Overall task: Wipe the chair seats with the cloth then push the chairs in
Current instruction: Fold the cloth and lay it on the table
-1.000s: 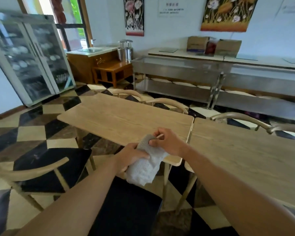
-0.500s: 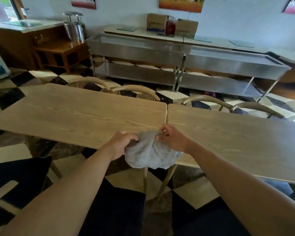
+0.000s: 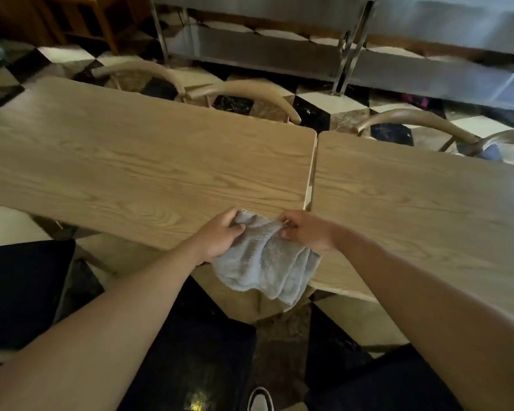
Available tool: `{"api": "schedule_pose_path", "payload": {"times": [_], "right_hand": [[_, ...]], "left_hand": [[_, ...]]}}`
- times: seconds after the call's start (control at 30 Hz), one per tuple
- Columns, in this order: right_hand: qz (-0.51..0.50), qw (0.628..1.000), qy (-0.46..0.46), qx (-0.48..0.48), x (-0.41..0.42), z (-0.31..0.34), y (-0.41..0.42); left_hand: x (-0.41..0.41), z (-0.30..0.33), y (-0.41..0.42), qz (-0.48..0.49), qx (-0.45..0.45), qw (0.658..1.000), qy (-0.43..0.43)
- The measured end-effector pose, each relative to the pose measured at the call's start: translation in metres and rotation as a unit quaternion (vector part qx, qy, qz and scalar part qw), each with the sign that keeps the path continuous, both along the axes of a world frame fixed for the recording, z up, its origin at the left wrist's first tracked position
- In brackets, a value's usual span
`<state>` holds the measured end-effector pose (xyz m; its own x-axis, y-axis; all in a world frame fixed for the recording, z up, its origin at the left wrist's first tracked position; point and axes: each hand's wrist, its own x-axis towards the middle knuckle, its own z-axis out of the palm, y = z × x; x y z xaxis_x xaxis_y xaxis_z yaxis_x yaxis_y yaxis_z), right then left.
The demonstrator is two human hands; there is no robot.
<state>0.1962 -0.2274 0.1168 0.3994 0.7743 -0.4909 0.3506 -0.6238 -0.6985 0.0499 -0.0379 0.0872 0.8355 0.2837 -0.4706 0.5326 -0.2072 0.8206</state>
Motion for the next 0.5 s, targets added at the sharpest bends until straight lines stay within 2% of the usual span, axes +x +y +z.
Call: {"api": "schedule_pose_path", "payload": {"times": [0.07,0.17,0.33,0.5], "right_hand": [[0.013,1.0,0.013,-0.022,0.017,-0.012,0.013],[-0.045,0.998,0.042,-0.023,0.042,-0.047,0.038],[-0.175,0.985,-0.01,-0.002,0.067,-0.101,0.065],[-0.203,0.977,-0.068,0.024,0.067,-0.131,0.064]], "left_hand": [[0.008,-0.016,0.009,0.002,0.024,1.0,0.005],[0.029,-0.052,0.026,0.013,0.093,0.995,0.013],[0.065,-0.097,0.048,0.017,0.163,0.986,0.037],[0.068,-0.116,0.044,0.047,0.218,0.974,0.028]]}}
